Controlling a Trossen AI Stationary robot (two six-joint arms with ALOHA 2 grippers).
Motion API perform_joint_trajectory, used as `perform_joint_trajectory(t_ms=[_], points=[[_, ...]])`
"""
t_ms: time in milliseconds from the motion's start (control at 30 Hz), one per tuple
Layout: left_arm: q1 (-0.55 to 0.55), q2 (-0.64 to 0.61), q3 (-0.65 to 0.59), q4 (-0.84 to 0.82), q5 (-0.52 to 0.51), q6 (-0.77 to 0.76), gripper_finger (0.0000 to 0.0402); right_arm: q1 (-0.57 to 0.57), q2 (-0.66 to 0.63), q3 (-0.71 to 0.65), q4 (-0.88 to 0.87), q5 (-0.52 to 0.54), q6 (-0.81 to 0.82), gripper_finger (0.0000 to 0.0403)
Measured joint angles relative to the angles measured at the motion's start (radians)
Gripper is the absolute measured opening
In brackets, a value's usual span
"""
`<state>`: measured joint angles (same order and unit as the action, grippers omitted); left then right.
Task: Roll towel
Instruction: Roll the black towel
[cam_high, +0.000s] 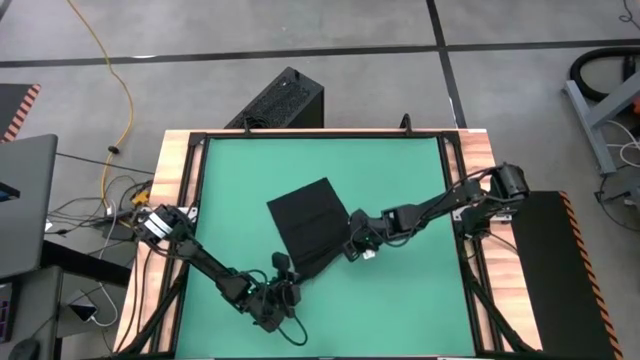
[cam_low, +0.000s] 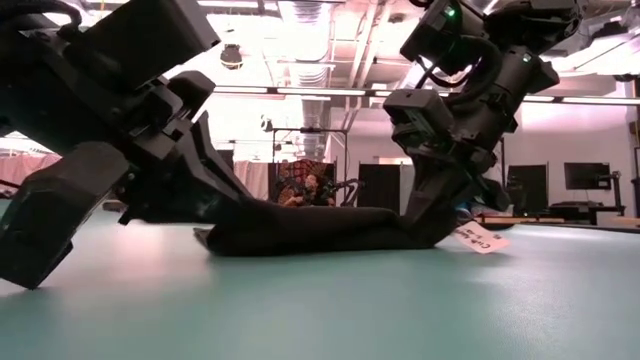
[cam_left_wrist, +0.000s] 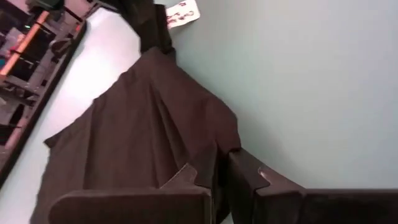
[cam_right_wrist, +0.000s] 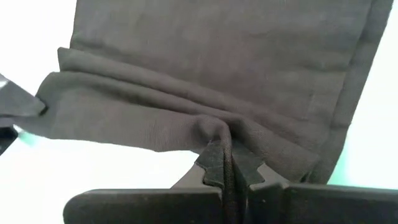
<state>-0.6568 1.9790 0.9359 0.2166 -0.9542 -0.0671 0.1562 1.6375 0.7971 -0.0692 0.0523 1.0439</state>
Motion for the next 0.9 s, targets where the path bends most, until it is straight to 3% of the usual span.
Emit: perform_joint_trajectory(t_ms=[233,467,600,900], points=[[0.002,-0.088,-0.001,-0.079,-0.001,-0.085,0.0001,0.034,0.0,0.0,-0.001,-0.033,0.024,0.0017],[0.039,-0.121,-0.024,-0.182,0.142,-0.219,0.0,0.048,-0.002,0.0,0.002,-0.096,0.031,0.0028],[0.061,-0.121,-0.062,-0.185,0.14,-0.291,0.0,0.047,-0.002,0.0,0.003,-0.107,0.032,0.0029],[0.102,-0.129,-0.063,-0.199,0.154,-0.244,0.0,0.047,-0.002,0.0,0.002,-0.11,0.031,0.0035]])
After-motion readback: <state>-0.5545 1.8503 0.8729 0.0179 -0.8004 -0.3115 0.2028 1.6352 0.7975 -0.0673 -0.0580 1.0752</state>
